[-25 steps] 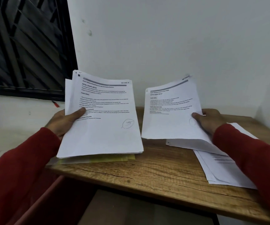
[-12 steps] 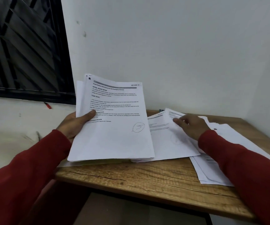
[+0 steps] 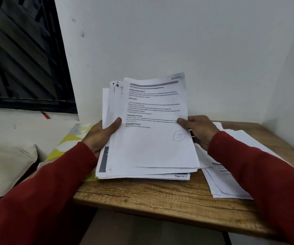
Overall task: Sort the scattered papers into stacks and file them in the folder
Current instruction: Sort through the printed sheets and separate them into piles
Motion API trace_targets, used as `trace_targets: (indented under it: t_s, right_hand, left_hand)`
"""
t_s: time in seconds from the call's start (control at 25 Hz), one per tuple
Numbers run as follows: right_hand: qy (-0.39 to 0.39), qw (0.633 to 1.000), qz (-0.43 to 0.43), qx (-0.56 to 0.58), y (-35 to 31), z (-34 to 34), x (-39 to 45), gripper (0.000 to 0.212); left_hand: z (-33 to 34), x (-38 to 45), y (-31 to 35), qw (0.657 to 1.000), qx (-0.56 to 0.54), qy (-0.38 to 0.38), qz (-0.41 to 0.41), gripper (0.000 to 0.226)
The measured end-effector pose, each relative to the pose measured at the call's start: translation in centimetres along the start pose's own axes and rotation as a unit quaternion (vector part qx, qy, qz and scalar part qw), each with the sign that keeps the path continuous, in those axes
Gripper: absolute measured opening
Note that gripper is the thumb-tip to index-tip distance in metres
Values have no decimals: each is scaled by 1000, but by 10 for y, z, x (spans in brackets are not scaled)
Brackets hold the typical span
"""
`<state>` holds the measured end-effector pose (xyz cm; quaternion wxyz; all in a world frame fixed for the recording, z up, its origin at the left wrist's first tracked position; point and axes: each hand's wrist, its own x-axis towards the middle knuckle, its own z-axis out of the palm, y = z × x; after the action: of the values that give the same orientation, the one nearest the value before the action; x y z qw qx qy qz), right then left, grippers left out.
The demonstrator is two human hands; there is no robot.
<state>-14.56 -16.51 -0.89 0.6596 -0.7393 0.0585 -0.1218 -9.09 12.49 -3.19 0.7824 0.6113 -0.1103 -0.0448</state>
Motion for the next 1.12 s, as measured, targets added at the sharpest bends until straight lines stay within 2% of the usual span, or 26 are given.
trace_targets:
  t_s: [0.04,0.12,0.2,0.36,0.6,0.68,0.76,0.8,0.88,0.96,1.04,1.12]
  right_hand:
    - [39,999,-10,-12,2,-6,5,17]
    - [171,984,-43,-40,7,-24,18,32]
    - [280,958,-50,-25,7,-49,27,33]
    - [329,943,-58,7,18,-78,40,23]
    - [300,953,-53,-6,31,-80,51,23]
    - [277,958,-37,-67,30,-77,48,21]
    - [220,969,8,-111,30,-73,44,21]
    - [172,981,39,-83,30,-68,41,21]
    - [71,993,77,49,29,-53,32,22]
    - [4,991,64,119,27,-35,21,19]
    - [-28,992,30,120,24,-19,13,17]
    - [-8,995,-11,98,22,-12,11,16]
  left_hand:
    - [-2,1,0,1000,9,12,4,38]
    - [-8,2,0,999,22,27,7,37]
    - [-13,2,-1,999,25,38,11,35]
    - [-18,4,-3,999,15,45,18,34]
    - [-21,3,-5,999,12,47,8,34]
    - [-29,5,-2,998,18,60,9,35]
    - [-40,7,2,996,25,82,14,32]
    - [-44,7,2,995,29,90,15,29]
    - [-48,8,0,994,36,100,10,23]
    - [-40,5,-3,995,32,92,5,27]
    - [-24,2,-5,997,20,69,7,39]
    - [-7,-1,-6,999,13,42,21,51]
